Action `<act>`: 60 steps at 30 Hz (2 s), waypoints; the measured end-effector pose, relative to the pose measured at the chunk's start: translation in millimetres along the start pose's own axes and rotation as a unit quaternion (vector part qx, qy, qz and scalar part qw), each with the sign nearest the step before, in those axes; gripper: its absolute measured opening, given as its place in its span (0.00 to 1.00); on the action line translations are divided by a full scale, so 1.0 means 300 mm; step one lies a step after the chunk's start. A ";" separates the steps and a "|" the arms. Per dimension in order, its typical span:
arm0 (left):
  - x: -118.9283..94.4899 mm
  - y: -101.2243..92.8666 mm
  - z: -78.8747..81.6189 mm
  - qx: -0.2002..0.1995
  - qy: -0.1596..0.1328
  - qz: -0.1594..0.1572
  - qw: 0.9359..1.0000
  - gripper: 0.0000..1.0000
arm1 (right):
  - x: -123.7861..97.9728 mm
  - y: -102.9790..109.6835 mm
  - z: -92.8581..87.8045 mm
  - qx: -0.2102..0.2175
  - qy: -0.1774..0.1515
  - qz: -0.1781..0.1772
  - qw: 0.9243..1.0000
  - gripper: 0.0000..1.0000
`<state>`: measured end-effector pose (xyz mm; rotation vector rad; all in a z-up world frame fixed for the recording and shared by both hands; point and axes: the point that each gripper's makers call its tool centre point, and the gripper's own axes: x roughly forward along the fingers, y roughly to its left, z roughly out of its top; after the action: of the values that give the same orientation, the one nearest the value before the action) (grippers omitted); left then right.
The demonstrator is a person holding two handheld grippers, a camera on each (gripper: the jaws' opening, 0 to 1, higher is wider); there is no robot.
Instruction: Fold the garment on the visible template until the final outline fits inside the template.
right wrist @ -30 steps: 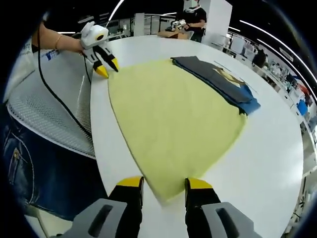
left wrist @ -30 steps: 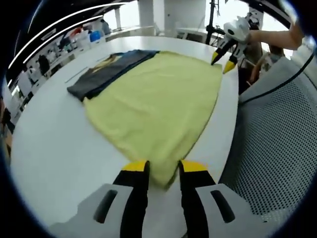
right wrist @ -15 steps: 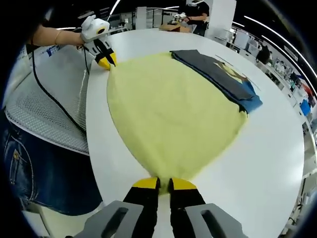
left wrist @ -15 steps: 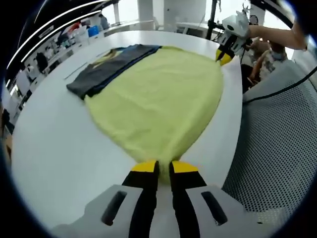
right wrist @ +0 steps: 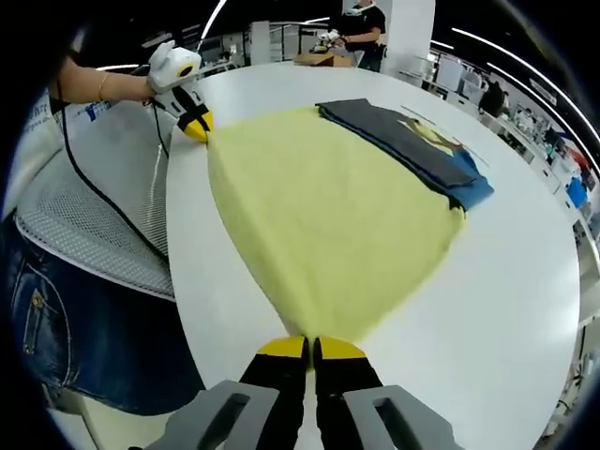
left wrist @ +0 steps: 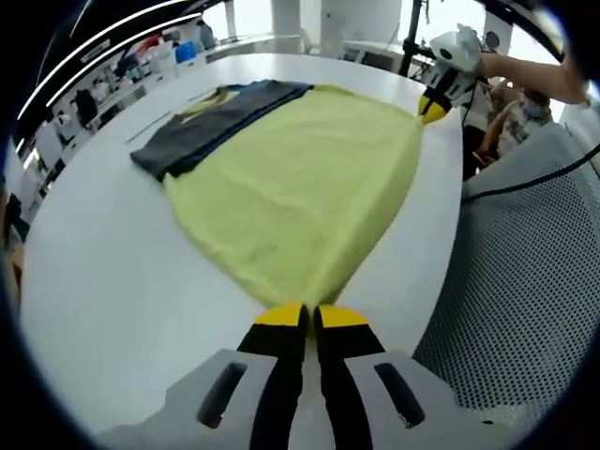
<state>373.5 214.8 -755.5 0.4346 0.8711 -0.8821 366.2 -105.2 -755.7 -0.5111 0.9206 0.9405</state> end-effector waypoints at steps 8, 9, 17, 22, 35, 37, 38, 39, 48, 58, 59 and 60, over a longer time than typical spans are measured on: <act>-0.014 -0.029 -0.017 -0.013 0.002 -0.003 1.000 0.01 | -0.013 0.036 -0.014 0.010 -0.003 0.011 1.000 0.00; -0.016 -0.035 -0.021 -0.022 0.003 -0.005 1.000 0.01 | -0.014 0.042 -0.018 0.012 -0.003 0.012 1.000 0.00; -0.034 -0.063 -0.041 -0.050 0.001 -0.009 0.999 0.01 | -0.026 0.089 -0.033 0.025 -0.006 0.030 0.999 0.00; -0.045 -0.078 -0.053 -0.054 0.006 -0.009 0.998 0.01 | -0.033 0.114 -0.039 0.029 -0.007 0.036 0.999 0.00; -0.057 -0.126 -0.086 -0.052 0.019 -0.018 0.998 0.01 | -0.046 0.161 -0.068 0.043 -0.007 0.040 0.998 0.00; -0.058 -0.132 -0.090 -0.053 0.020 -0.019 0.998 0.01 | -0.047 0.166 -0.071 0.045 -0.007 0.041 0.998 0.00; -0.059 -0.136 -0.092 -0.054 0.021 -0.020 0.998 0.01 | -0.047 0.169 -0.074 0.045 -0.007 0.041 0.998 0.00; -0.059 -0.141 -0.094 -0.056 0.022 -0.019 0.998 0.01 | -0.048 0.173 -0.077 0.048 -0.007 0.042 0.998 0.00; -0.065 -0.180 -0.110 -0.056 0.032 -0.029 0.997 0.01 | -0.059 0.195 -0.101 0.067 -0.010 0.045 0.997 0.00; -0.073 -0.206 -0.120 -0.060 0.036 -0.034 0.997 0.01 | -0.066 0.212 -0.113 0.074 -0.009 0.048 0.996 0.00; -0.075 -0.207 -0.118 -0.059 0.036 -0.035 0.997 0.01 | -0.068 0.212 -0.112 0.073 -0.009 0.048 0.996 0.00; -0.076 -0.206 -0.116 -0.059 0.037 -0.035 0.997 0.01 | -0.071 0.212 -0.109 0.071 -0.008 0.047 0.996 0.00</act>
<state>298.8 212.6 -756.9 0.3368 1.0055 -0.8788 291.6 -105.9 -754.5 -0.3399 0.9956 0.9553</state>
